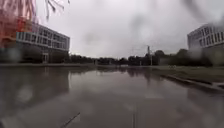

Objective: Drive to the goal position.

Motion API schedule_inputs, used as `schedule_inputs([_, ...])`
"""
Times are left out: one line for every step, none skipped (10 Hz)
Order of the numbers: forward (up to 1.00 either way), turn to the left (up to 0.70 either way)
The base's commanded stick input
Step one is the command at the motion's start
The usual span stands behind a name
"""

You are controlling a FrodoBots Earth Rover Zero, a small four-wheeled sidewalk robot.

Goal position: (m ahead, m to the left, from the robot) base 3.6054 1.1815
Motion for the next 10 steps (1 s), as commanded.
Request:
schedule_inputs([0.61,0.00])
schedule_inputs([0.61,0.00])
schedule_inputs([0.61,0.00])
schedule_inputs([0.61,0.00])
schedule_inputs([0.61,0.00])
schedule_inputs([0.61,0.00])
schedule_inputs([0.61,0.00])
schedule_inputs([0.61,0.00])
schedule_inputs([0.61,0.00])
schedule_inputs([0.61,0.00])
